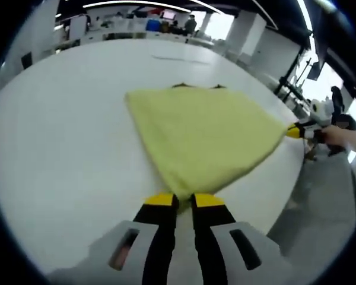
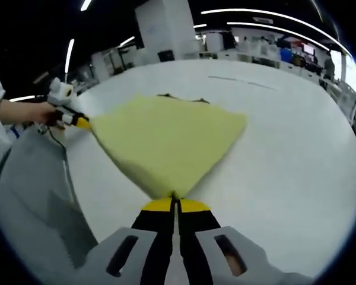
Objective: Fold the garment on the visible template until the final outline fits inside the template.
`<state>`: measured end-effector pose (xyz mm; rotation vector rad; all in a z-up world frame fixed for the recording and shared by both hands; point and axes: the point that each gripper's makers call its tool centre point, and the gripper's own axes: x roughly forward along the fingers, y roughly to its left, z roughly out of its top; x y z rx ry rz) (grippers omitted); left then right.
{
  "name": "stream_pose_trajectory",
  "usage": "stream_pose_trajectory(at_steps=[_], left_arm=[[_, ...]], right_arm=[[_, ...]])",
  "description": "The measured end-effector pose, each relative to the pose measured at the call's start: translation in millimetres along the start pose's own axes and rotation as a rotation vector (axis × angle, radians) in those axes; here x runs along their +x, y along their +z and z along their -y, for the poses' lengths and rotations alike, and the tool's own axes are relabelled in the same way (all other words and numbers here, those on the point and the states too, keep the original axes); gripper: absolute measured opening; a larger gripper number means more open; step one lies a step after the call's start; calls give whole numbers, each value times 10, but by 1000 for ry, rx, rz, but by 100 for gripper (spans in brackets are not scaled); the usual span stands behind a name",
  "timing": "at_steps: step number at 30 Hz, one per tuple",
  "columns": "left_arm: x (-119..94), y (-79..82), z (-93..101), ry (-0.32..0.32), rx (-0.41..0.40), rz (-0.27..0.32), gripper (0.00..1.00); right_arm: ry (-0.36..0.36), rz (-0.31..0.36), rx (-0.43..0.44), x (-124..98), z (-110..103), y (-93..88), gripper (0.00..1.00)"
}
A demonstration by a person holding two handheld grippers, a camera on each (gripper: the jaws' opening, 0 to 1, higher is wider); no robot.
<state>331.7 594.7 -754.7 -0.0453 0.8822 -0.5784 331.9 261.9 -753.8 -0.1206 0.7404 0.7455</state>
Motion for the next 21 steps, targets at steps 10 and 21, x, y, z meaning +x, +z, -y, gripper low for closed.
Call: stream_pose_trajectory(at_steps=[10, 21], left_arm=[[-5, 18, -24, -29, 25, -19, 0], [-1, 61, -49, -168, 139, -114, 0]], right_arm=[[66, -60, -120, -75, 37, 53, 2], [154, -163, -301, -98, 55, 68, 2]])
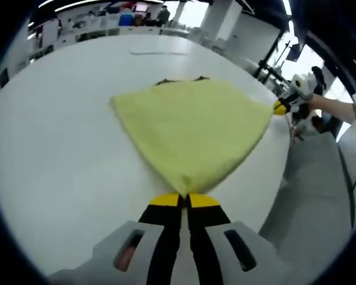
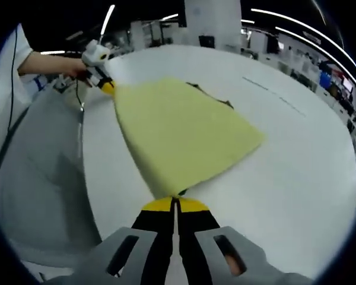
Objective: Fold the garment on the visible template until the final outline fits inside the template.
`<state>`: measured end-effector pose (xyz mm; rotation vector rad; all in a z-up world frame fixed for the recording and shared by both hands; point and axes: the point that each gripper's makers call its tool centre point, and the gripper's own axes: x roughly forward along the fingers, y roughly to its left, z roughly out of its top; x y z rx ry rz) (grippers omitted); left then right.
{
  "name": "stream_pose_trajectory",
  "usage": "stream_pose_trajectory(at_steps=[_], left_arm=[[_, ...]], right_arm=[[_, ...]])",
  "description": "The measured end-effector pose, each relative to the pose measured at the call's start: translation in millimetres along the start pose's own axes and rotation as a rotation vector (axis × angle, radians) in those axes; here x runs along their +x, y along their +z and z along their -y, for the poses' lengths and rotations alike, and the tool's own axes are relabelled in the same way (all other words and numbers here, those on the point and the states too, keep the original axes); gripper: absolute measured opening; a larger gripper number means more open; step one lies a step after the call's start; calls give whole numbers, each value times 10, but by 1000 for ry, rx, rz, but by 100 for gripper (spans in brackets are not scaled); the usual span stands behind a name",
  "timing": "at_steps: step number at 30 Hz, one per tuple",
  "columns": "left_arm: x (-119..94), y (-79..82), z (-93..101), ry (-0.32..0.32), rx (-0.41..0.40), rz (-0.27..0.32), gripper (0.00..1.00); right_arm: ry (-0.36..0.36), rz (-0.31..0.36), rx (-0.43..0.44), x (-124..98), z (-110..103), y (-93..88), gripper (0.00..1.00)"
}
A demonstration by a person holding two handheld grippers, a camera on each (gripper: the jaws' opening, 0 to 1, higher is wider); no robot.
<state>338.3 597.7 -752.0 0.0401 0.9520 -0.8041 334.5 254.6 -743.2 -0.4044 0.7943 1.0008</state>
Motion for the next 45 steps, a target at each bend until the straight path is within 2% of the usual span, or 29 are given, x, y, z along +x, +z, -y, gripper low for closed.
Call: stream_pose_trajectory(at_steps=[8, 14, 22, 25, 31, 35, 38, 42, 45], left_arm=[[2, -71, 2, -31, -9, -12, 0], [-35, -42, 20, -65, 32, -41, 0], [-43, -130, 78, -105, 67, -88, 0], [-77, -42, 51, -106, 109, -94, 0], [-151, 340, -30, -94, 143, -35, 0], [-207, 489, -47, -94, 168, -23, 0], [-213, 392, -17, -111, 179, -57, 0], [-167, 155, 63, -134, 155, -90, 0], [-102, -15, 115, -139, 131, -119, 0]], right_arm=[[37, -27, 0, 56, -105, -148, 2], [44, -60, -55, 54, -91, -142, 2], [57, -110, -114, 90, -133, -213, 2], [51, -108, -120, 58, -62, -172, 2], [28, -62, -137, -76, 166, 119, 2], [6, -48, -170, -162, 288, 274, 2], [8, -43, -170, -169, 275, 274, 2], [42, -79, -161, -92, 77, 69, 2], [58, -100, -125, -6, -60, -107, 2]])
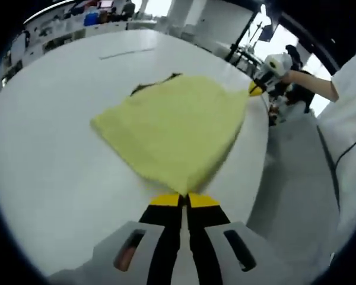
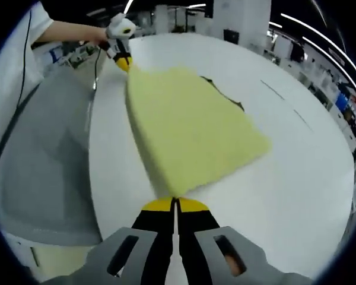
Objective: Fold the garment on the visible template until the final outline fits inside the template.
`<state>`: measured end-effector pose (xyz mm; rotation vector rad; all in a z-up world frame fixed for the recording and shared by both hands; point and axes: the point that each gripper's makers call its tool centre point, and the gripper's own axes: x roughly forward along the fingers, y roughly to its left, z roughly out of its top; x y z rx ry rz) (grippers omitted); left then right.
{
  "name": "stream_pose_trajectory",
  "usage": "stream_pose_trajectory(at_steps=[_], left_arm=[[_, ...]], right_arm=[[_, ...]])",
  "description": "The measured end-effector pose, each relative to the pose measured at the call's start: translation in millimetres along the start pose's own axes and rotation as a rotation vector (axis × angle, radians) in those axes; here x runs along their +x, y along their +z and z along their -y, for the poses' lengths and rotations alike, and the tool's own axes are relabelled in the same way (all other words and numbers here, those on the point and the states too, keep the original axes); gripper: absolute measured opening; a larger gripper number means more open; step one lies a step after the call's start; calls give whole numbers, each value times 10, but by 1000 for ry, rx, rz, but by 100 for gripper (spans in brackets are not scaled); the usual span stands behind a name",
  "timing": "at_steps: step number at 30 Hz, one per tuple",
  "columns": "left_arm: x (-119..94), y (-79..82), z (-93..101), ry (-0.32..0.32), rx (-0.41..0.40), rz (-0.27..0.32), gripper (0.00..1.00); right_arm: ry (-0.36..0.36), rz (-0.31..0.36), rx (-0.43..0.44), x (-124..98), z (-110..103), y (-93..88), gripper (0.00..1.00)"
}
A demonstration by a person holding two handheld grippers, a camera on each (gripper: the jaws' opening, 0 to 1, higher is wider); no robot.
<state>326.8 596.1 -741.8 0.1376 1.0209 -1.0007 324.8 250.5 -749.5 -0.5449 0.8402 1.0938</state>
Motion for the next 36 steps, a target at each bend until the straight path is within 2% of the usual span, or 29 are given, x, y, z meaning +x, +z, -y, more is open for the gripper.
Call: stream_pose_trajectory(at_steps=[4, 7, 18, 21, 24, 29, 31, 35, 36], left_arm=[[66, -107, 0, 8, -33, -8, 0], [74, -126, -18, 12, -48, -2, 0], [112, -160, -32, 18, -49, -22, 0], [114, -168, -31, 21, -38, -30, 0], [105, -190, -37, 22, -42, -39, 0], [39, -256, -66, 32, -61, -57, 0], [-18, -340, -121, 63, -62, -88, 0], [-61, -322, -163, 95, -99, -47, 2], [-79, -271, -162, 104, -125, -9, 4]], right_arm=[[-8, 7, 52, 70, -60, -84, 2], [-25, 25, 91, 82, -37, -104, 2], [-36, 17, 94, 124, -44, -139, 2], [-47, -20, 81, 106, -56, -231, 1], [-61, -14, 101, 78, -31, -260, 1], [-80, -20, 121, 33, -24, -321, 1], [-82, -17, 121, 24, -40, -318, 1], [-90, 24, 142, 12, -59, -239, 1], [-91, 41, 151, 4, -70, -201, 1]])
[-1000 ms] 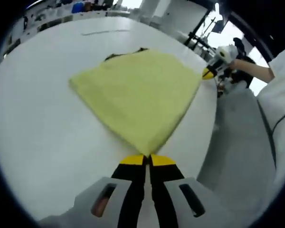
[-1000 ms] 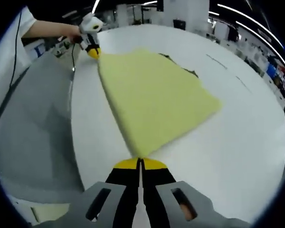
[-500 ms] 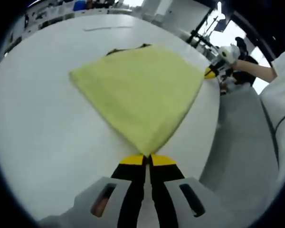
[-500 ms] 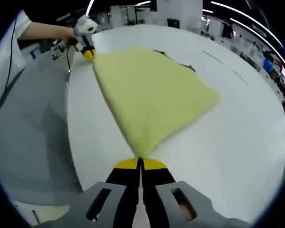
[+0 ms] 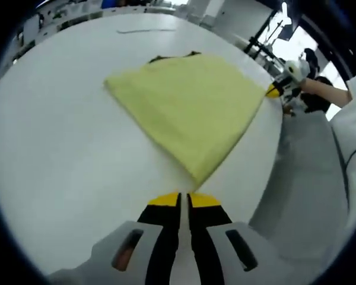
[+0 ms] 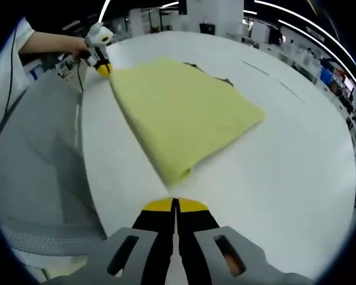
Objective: Fold the garment on the visible template until the final outline fits inside the template.
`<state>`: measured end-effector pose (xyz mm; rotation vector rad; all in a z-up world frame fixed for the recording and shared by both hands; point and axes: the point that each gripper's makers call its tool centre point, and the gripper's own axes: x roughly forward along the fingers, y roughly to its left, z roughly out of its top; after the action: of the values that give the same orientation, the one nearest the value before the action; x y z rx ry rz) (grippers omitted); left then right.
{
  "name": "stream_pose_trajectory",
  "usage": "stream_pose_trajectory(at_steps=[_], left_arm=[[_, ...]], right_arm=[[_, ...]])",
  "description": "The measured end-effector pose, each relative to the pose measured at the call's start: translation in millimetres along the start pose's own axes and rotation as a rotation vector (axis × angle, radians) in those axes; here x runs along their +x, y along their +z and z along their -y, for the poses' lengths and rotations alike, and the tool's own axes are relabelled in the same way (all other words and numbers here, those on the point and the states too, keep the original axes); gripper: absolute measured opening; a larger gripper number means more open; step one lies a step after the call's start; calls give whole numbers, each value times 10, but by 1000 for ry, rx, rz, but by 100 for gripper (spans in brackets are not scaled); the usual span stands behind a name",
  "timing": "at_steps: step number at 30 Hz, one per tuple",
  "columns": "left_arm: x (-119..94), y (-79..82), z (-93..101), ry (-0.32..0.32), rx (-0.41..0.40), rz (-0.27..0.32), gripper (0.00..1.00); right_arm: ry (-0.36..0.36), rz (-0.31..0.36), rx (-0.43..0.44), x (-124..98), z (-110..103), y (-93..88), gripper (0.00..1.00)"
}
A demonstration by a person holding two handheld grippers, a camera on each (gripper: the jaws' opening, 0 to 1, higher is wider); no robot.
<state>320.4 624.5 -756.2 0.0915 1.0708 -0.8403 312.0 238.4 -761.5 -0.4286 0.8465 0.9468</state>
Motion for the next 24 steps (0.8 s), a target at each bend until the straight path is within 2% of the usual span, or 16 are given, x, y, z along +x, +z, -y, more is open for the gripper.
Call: stream_pose_trajectory(at_steps=[5, 7, 12, 14, 17, 23, 24], left_arm=[[-93, 175, 64, 21, -63, 111, 15], [-118, 219, 115, 23, -75, 125, 24], [-191, 362, 229, 46, -112, 164, 51], [-272, 457, 316, 54, -116, 196, 57], [-358, 549, 407, 53, -123, 239, 64], [-569, 619, 566, 76, -136, 276, 76], [-625, 634, 596, 83, -132, 285, 77]], right_arm=[[-37, 64, 42, -57, -11, 155, 5], [-50, 92, 70, -92, -9, 220, 12], [-105, 123, 124, -219, 22, 343, 40], [-143, 133, 167, -313, 47, 395, 56], [-167, 147, 193, -424, 37, 458, 73], [-186, 203, 231, -688, -80, 634, 84], [-189, 238, 247, -769, -115, 706, 86]])
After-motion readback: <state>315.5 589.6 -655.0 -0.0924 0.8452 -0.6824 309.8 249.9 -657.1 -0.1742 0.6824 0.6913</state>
